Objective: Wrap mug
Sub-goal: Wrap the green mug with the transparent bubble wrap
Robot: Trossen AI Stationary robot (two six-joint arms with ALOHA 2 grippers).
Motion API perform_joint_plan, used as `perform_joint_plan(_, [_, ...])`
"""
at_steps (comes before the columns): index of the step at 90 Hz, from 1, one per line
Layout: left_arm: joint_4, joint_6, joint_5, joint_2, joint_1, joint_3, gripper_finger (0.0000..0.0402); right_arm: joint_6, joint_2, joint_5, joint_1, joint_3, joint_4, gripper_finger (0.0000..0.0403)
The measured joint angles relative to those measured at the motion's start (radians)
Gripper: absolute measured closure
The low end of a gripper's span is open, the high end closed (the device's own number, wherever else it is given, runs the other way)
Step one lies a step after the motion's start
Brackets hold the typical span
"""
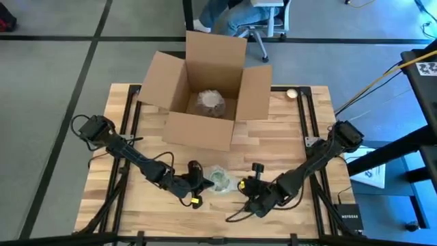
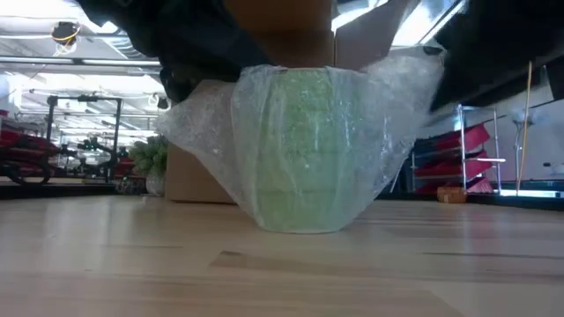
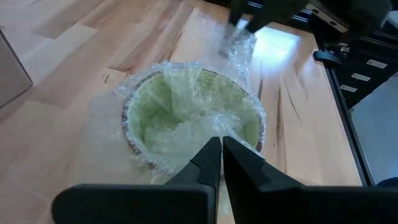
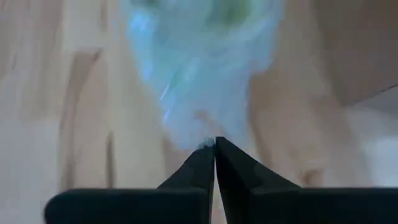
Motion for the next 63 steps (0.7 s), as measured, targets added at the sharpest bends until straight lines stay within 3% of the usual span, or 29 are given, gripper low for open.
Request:
perform_joint_plan(27, [0.004, -0.002, 0.0, 0.0, 0.0, 0.0, 0.0402, -0.265, 0.004, -0.093, -0.066, -0.001, 0.291, 0.0402])
perform_joint_plan(63, [0.005, -0.003, 0.0, 0.0, 0.001, 0.0, 0.0402, -0.346, 0.004, -0.248, -0.176, -0.001, 0.328, 0.0402])
